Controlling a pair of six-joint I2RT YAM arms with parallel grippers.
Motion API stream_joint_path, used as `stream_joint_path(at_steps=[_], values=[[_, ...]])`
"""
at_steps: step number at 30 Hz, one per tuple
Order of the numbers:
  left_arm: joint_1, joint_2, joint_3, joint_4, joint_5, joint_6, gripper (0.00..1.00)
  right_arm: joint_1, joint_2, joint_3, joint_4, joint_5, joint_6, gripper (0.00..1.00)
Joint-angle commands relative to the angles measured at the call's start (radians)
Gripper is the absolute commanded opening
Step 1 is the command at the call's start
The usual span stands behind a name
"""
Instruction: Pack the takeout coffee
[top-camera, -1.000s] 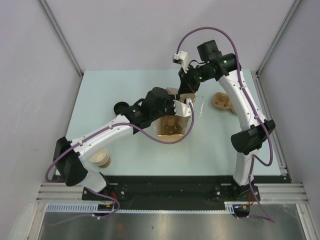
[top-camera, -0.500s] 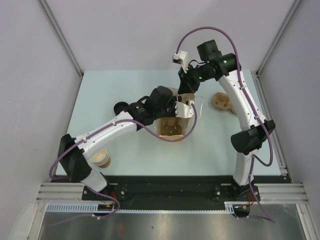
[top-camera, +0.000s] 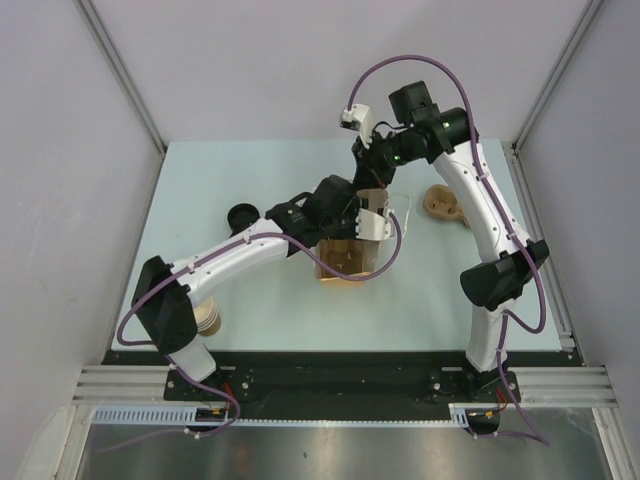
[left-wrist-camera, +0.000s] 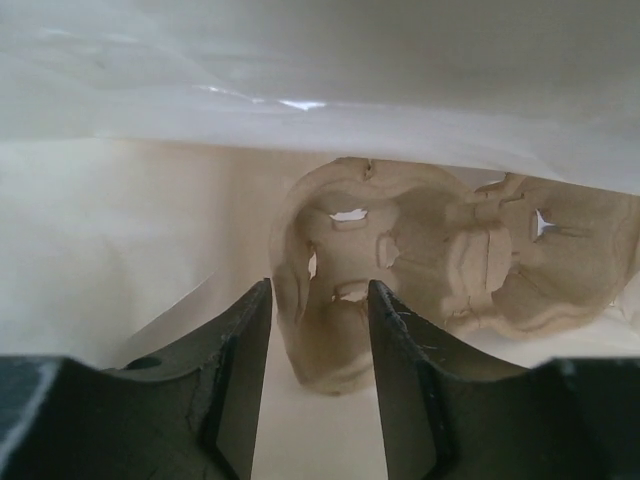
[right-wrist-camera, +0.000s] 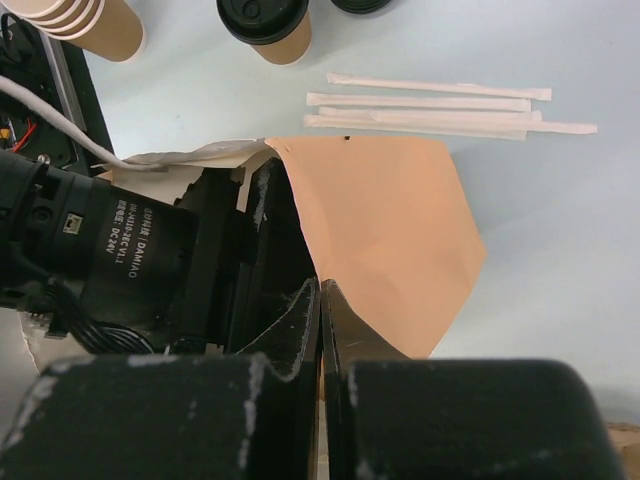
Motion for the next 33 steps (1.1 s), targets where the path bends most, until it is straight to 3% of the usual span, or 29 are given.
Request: stream_joint_path(at_steps=[1, 8, 14, 16, 33], values=[[0.016, 0.016, 0.049, -0.007, -0.002, 0.017, 0.45, 0.006, -0.026, 0.011, -0.012, -0.029, 0.004, 0.00], [0.032, 0.034, 0.044, -0.004, 0.009, 0.029, 0.29, 0.008, -0.032, 0.003, -0.010, -0.037, 0.003, 0.00], [0.034, 0.033, 0.037, -0.006, 0.020, 0.045, 0.04, 0.008, -0.030, 0.003, -0.012, -0.037, 0.004, 0.00], [0.034, 0.028, 0.037, -0.012, 0.031, 0.046, 0.00, 0.008, -0.032, 0.003, -0.010, -0.037, 0.004, 0.00], [0.034, -0.018, 0.034, -0.131, 0.202, 0.127, 0.00, 0.015, -0.075, -0.007, -0.015, -0.067, 0.000, 0.00]])
